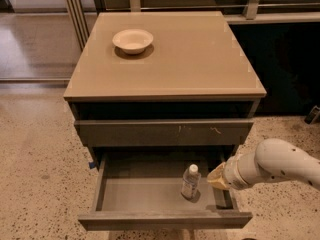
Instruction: Pick blue plastic bottle from middle drawer and place on counter
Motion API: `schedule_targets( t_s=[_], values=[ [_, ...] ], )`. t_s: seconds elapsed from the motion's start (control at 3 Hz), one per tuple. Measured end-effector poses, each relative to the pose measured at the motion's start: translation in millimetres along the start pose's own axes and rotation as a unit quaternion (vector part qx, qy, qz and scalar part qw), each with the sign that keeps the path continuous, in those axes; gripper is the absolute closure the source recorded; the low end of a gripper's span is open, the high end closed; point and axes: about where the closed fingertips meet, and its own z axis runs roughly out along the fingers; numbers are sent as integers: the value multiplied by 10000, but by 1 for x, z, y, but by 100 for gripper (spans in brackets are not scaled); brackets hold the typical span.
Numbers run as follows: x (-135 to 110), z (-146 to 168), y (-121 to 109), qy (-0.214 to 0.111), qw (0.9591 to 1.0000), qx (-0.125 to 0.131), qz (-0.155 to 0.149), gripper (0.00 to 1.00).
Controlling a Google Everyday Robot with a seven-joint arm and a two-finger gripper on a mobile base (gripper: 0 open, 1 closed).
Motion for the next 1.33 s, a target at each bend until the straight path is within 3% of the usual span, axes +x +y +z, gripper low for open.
schedule_targets(
  t_s=[0.33, 0.67, 1.0, 1.33],
  values=[
    [6, 5, -1, -35, 10000, 49, -51, 84],
    [14, 21, -4, -203, 9998, 9, 70, 61],
    [22, 40, -8, -475, 9987, -44, 197, 30],
    [26, 50, -11, -609, 9978, -55, 239, 15]
  ],
)
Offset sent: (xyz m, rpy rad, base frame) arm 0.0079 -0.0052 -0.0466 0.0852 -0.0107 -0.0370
